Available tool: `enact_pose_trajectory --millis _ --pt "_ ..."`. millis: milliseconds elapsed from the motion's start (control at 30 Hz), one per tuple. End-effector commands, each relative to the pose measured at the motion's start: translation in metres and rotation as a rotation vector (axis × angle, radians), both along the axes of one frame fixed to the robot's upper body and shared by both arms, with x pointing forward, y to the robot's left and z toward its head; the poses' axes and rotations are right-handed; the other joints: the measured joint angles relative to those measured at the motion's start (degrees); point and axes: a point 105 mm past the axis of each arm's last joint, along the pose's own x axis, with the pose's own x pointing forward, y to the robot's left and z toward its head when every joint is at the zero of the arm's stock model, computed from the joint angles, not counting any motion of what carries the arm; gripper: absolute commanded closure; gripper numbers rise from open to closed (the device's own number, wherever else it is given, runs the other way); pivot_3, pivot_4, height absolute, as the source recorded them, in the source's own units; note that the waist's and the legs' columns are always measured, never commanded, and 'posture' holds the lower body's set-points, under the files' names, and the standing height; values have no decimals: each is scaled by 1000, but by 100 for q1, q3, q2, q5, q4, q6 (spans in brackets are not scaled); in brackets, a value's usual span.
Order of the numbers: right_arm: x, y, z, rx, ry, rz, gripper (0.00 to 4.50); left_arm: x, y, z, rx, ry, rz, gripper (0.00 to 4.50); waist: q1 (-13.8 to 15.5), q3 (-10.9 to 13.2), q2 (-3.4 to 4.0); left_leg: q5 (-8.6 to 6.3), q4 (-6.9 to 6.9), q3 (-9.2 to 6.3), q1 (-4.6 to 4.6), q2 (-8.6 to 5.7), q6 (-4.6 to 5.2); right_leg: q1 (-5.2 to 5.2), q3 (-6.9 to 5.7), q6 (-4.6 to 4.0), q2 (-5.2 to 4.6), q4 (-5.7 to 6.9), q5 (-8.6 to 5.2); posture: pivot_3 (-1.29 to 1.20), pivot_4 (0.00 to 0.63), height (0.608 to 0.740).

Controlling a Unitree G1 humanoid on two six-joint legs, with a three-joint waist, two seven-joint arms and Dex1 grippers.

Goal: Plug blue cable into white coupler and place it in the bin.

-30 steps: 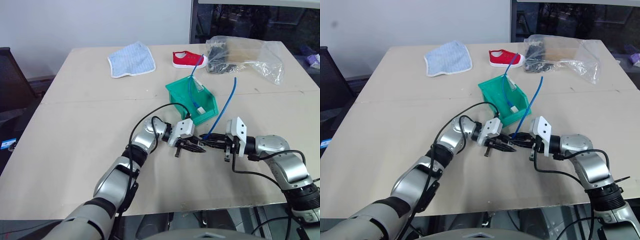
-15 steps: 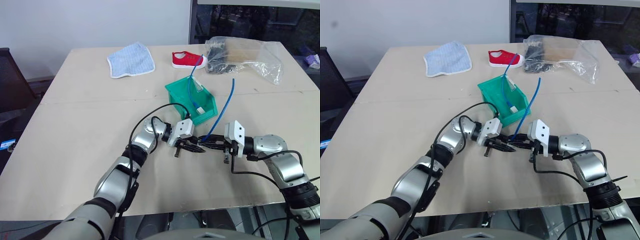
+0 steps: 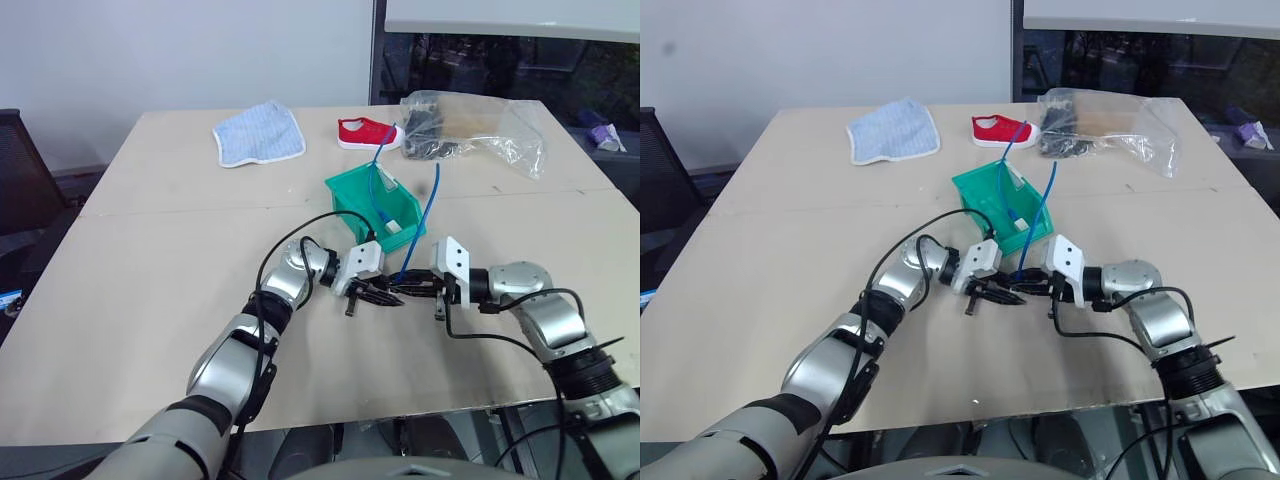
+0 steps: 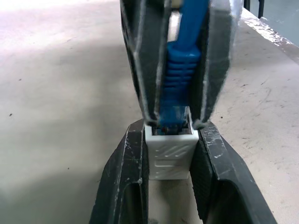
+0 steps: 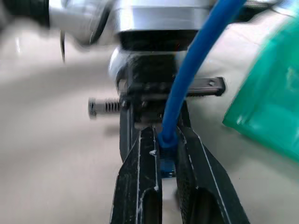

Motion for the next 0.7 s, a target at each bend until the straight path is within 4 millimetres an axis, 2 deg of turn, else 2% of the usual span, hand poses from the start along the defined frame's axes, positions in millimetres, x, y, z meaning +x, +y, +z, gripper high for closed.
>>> enact_pose_trajectory --millis 33,100,133,167,267,333,500,600,700 --pt "-1 5 25 123 2 24 4500 2 -4 8 -28 -25 16 3902 3 8 9 0 0 2 -6 -1 0 -7 4 -1 0 2 1 0 150 740" --pt "0 3 30 132 -1 24 4500 3 -2 8 -32 -12 32 3902 18 14 17 1 2 2 -30 -5 -1 -31 5 -2 -2 5 2 0 150 740" --pt "0 1 33 129 -5 24 4500 3 -1 8 -35 -6 38 2895 19 14 18 1 4 1 -53 -9 -1 -53 6 -2 -4 8 3 0 150 740" --pt "0 0 35 124 -11 24 4500 4 1 10 -44 -25 55 2694 13 15 20 1 7 1 -72 -10 -1 -72 6 -2 -4 11 3 0 150 740" --pt "3 -4 43 108 -25 11 4500 8 10 15 -67 -85 117 1325 20 15 20 18 18 5 -147 -13 -30 -154 14 -3 -8 27 6 0 150 740" --pt "4 -6 50 105 -24 2 4500 3 19 24 -89 -97 137 400 14 16 22 21 20 5 -180 -12 -35 -190 16 -5 -8 27 7 0 150 740" --pt "14 -17 88 144 -30 -25 4500 -19 41 63 -164 -91 244 400 14 43 51 19 15 8 -192 -13 -31 -201 29 -6 -36 25 8 0 150 740" --pt "22 -24 101 110 -21 -20 4500 -29 51 87 -201 -78 331 400 57 53 59 6 15 1 -192 -14 -10 -199 20 -10 -40 24 10 0 150 740" --pt "38 -22 111 51 -16 -24 4500 -28 62 103 -218 -100 459 400 62 53 59 6 15 -2 -192 -17 -10 -196 7 -9 -35 21 10 0 150 740"
